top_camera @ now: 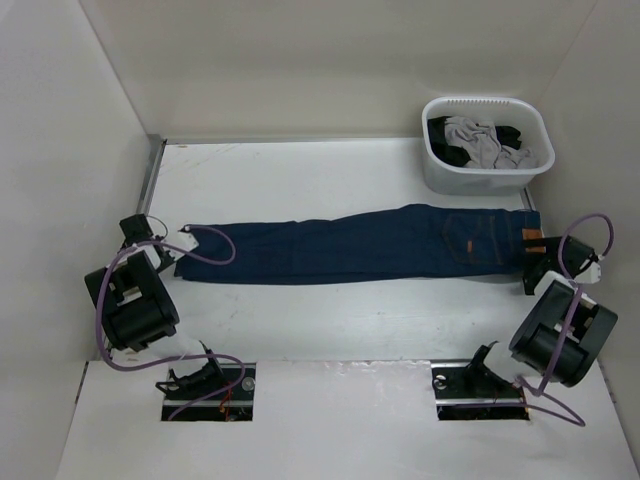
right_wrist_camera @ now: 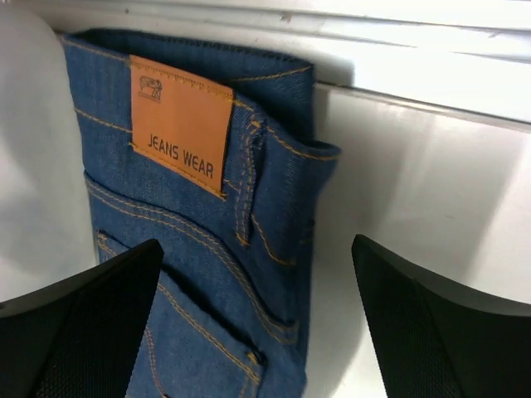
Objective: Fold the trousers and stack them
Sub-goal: Fold the trousers
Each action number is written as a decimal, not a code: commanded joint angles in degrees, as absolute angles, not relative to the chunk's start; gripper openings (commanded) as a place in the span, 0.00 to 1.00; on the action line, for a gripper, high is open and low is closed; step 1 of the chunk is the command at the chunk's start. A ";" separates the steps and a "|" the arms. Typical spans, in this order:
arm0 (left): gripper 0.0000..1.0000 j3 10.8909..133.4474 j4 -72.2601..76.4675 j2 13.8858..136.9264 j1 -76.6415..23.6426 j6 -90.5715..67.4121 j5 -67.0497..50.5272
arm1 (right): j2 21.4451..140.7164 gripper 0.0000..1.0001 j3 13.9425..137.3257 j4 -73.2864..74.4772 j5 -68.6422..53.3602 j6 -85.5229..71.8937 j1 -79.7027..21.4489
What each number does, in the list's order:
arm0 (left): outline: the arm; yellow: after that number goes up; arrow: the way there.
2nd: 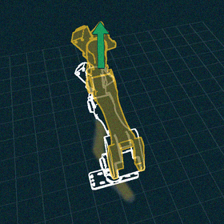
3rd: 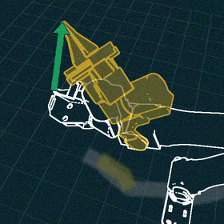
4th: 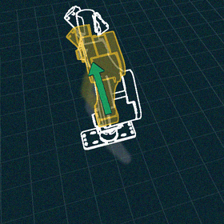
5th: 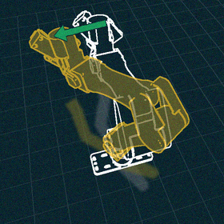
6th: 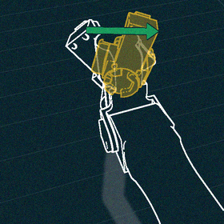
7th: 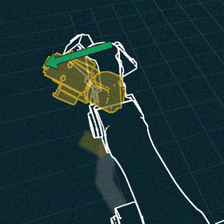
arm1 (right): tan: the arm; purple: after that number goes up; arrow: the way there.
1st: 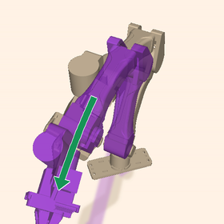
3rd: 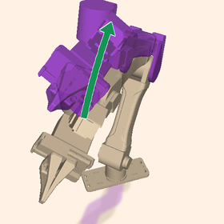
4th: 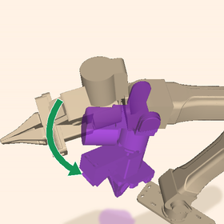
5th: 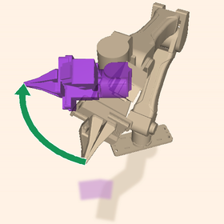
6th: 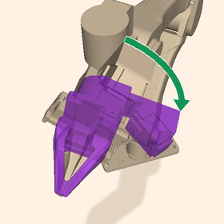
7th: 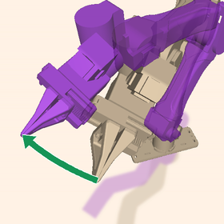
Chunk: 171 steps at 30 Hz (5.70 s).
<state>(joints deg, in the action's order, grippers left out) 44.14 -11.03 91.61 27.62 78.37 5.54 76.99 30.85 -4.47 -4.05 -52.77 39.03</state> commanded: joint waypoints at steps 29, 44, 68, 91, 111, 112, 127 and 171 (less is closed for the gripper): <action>0.42 44.83 -10.11 97.30 4.44 67.94 10.11 | 69.82 0.00 39.29 6.50 15.09 -42.12 27.31; 0.43 41.04 -7.65 93.95 4.97 67.68 10.11 | 58.94 0.00 51.32 6.60 27.07 -4.67 -28.90; 0.44 45.26 -10.55 97.82 5.32 63.46 11.42 | 102.99 0.23 72.06 5.53 16.57 -14.24 -66.22; 0.56 59.94 -33.74 75.49 -29.10 43.02 1.35 | 68.54 0.13 34.29 -2.89 7.49 -41.30 -35.13; 0.52 49.48 -16.00 95.10 -48.82 31.64 -0.44 | 69.16 0.09 37.51 -4.57 7.92 -43.77 -23.77; 0.52 49.48 -15.91 94.75 -48.91 31.99 -0.53 | 71.00 0.09 39.01 -4.57 6.69 -43.51 -23.60; 0.53 49.31 -16.00 92.55 -47.85 37.43 2.81 | 92.98 0.06 45.17 -8.96 5.10 -43.69 -20.27; 0.60 57.39 -22.41 88.33 -40.47 31.90 -0.79 | 47.62 0.61 24.53 12.36 22.18 -57.93 -36.70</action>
<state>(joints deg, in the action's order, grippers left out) 54.72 -21.61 90.39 -40.91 32.60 -0.40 46.00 24.34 17.69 21.56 -59.18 -37.98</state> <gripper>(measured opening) 0.591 0.582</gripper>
